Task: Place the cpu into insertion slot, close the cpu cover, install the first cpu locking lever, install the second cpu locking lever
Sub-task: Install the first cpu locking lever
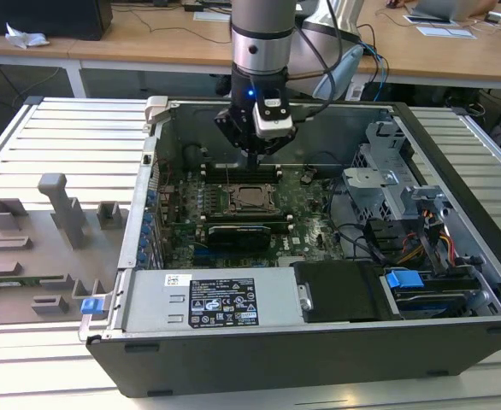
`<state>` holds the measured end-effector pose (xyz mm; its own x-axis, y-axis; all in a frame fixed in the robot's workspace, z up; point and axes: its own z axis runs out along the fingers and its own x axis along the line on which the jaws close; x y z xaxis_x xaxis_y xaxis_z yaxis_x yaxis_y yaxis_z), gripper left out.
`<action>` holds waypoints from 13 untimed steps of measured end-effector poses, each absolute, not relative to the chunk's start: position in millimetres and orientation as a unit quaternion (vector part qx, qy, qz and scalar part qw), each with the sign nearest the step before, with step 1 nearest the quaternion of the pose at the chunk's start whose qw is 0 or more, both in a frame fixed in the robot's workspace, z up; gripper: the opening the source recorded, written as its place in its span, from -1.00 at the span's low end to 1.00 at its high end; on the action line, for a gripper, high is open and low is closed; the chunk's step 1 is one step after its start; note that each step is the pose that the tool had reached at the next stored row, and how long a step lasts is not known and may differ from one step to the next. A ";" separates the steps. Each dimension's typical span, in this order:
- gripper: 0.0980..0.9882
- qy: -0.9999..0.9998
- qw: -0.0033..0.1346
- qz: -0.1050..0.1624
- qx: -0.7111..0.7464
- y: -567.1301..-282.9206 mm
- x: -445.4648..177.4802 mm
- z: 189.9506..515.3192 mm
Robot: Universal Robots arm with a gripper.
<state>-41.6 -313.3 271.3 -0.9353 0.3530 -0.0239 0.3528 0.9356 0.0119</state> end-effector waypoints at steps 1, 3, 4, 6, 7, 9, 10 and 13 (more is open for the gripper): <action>-0.98 0.985 0.013 0.004 0.174 -313.3 -41.6 271.3; -0.98 0.987 0.013 0.004 0.163 -313.3 -41.6 271.3; -0.98 0.988 0.013 0.004 0.154 -313.3 -41.6 271.3; -0.98 0.989 0.013 0.004 0.144 -313.3 -41.6 271.3; -0.98 0.991 0.013 0.004 0.132 -313.3 -41.6 271.3; -0.98 0.993 0.013 0.005 0.115 -313.3 -41.6 271.3; -0.98 0.994 0.013 0.005 0.110 -313.3 -41.6 271.3; -0.98 0.996 0.012 0.005 0.092 -313.3 -41.6 271.3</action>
<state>-41.6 -313.3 271.3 -0.9827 0.1837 -0.0239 0.1834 0.9830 0.0120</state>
